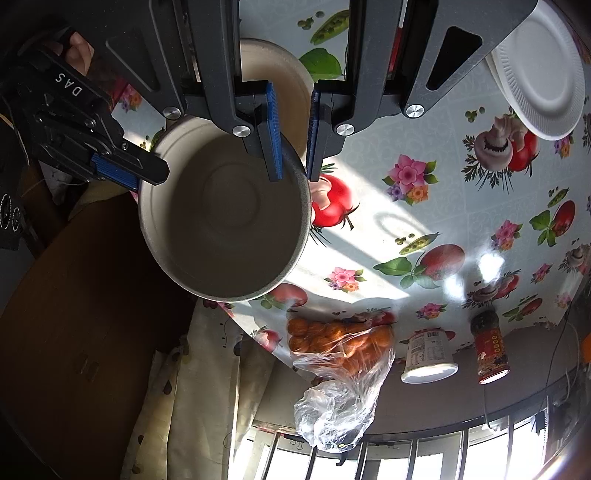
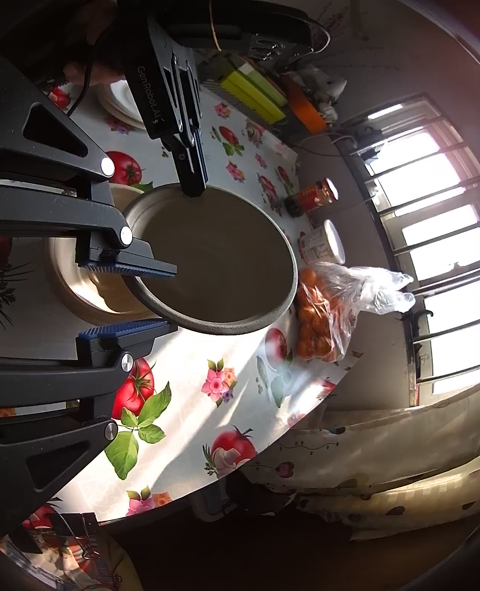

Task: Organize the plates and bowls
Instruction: 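Lift the beige bowl off the bowl below with both grippers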

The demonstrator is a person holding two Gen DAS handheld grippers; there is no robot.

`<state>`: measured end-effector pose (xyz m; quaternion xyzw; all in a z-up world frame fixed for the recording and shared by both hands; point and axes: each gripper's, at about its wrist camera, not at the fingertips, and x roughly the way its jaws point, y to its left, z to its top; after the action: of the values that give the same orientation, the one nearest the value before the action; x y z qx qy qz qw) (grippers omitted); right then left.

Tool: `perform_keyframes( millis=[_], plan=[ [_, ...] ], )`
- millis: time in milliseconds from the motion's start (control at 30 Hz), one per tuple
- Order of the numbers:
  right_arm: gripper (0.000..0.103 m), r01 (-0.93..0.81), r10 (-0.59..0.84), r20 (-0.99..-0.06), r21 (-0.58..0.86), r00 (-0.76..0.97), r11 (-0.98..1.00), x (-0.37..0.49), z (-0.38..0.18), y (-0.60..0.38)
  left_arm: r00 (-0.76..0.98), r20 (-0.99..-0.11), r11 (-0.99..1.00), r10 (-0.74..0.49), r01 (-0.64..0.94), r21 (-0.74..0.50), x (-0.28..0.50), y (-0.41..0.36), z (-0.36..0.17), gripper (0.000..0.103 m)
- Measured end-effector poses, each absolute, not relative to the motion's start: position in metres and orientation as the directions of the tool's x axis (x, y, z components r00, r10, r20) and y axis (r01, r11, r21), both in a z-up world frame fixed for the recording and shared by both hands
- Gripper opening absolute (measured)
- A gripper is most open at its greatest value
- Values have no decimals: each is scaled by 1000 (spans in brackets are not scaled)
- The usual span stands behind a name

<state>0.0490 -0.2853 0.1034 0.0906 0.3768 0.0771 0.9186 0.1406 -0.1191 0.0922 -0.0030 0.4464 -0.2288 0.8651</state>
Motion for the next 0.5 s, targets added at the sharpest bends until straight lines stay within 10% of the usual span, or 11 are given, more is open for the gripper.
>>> perform_keyframes(
  millis=[500],
  plan=[
    [22,-76,222,-684,237,695,969,26,97,-278,503,-769,899,-394,386,-207,115,-110,85,14]
  ],
)
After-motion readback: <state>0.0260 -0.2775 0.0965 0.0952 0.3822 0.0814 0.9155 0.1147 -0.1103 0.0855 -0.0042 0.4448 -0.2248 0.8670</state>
